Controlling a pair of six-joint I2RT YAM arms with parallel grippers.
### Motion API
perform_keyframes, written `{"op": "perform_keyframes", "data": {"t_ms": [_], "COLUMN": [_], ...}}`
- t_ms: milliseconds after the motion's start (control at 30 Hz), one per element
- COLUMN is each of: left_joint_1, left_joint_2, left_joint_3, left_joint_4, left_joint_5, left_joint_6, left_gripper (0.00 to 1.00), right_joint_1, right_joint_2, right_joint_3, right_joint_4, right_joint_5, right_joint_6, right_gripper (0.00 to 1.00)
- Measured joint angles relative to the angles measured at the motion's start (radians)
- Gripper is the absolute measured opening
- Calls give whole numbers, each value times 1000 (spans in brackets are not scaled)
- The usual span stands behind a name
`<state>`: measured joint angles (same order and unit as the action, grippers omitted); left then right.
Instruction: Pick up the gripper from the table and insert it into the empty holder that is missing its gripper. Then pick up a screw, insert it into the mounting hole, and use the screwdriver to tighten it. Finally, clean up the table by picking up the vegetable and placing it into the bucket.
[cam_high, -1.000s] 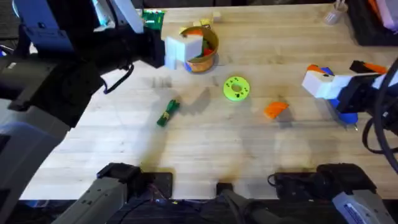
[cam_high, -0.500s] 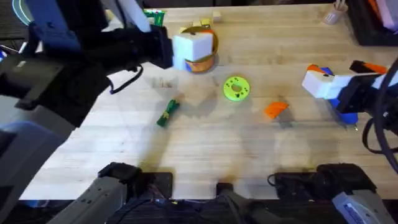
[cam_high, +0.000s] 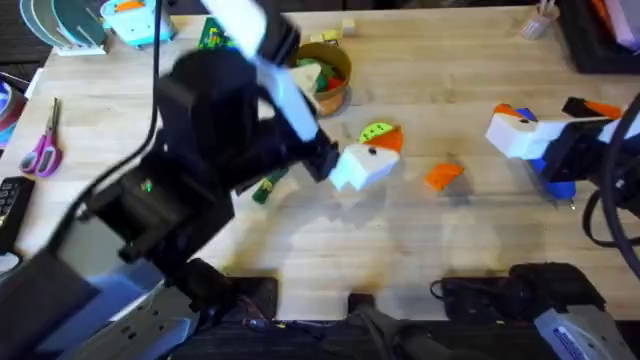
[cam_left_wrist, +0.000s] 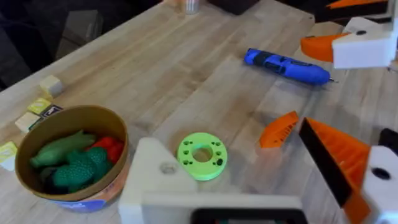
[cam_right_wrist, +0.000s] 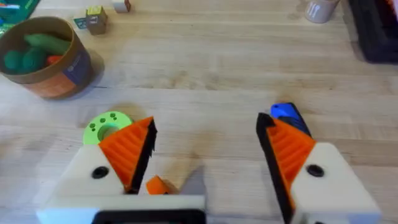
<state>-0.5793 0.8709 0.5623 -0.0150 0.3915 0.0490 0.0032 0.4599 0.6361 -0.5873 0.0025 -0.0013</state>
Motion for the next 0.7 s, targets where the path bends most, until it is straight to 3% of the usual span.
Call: {"op": "perform_keyframes", "data": {"t_ms": [133, 267, 433, 700], "left_joint_1": [-24, -26, -26, -26], "left_joint_2": [-155, -340, -547, -703], "left_joint_3": [-171, -303, -420, -549], "left_joint_4": [95, 107, 107, 101], "left_joint_5": [-23, -29, -30, -25], "left_joint_6": [6, 9, 2, -24], "left_gripper": [994, 994, 994, 995], "right_joint_1": [0, 0, 0, 0], "right_joint_2": [0, 0, 0, 0], "right_joint_3": [0, 0, 0, 0], "right_joint_4": [0, 0, 0, 0], "right_joint_5": [0, 0, 0, 0], "right_joint_6": [0, 0, 0, 0], "right_gripper": [991, 991, 991, 992]}}
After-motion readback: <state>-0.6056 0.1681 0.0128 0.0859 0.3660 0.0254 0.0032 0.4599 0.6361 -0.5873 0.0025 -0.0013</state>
